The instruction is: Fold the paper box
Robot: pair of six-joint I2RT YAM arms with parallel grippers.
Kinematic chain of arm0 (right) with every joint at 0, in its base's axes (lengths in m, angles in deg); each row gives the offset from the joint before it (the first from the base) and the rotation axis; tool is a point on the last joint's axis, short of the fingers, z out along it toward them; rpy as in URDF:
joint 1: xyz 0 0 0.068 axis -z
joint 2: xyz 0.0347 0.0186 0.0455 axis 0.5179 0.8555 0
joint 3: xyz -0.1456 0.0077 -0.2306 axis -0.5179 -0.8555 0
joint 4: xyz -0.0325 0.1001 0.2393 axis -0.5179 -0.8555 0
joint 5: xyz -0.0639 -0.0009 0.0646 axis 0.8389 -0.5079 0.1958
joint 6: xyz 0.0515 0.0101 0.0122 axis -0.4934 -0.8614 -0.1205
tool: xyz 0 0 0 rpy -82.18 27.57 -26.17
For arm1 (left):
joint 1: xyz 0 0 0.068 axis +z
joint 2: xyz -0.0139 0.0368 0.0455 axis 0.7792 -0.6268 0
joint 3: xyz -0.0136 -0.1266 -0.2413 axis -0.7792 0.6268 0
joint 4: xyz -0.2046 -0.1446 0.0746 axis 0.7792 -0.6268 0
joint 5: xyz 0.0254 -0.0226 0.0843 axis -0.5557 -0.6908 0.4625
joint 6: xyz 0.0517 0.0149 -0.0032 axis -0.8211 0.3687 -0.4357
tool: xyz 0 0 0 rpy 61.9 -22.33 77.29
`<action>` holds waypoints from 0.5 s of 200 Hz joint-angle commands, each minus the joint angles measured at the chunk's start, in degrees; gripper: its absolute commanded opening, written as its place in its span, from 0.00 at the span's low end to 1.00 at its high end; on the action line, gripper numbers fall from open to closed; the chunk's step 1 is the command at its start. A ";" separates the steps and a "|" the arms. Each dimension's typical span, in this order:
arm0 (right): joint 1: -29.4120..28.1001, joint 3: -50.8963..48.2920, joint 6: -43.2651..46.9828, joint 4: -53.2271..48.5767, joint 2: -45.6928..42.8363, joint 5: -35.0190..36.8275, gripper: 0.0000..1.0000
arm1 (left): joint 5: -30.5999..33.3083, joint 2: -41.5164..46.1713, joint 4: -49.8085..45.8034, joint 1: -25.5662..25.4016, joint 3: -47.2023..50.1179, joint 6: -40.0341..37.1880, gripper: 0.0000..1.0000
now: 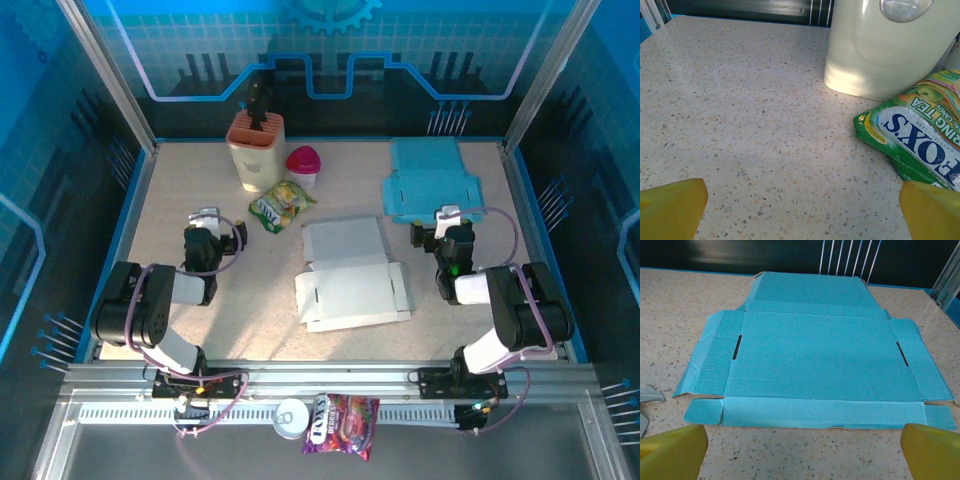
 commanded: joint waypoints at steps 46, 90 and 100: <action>-0.65 0.65 0.67 0.16 -0.35 -0.01 1.00 | -0.92 0.62 0.24 -0.17 -1.09 -0.40 0.99; -0.70 0.64 0.67 0.12 -0.33 0.04 1.00 | -0.94 0.68 0.25 -0.17 -1.09 -0.40 0.99; -0.68 0.67 0.72 0.11 -0.35 0.05 1.00 | -0.94 0.68 0.23 -0.17 -1.10 -0.39 0.99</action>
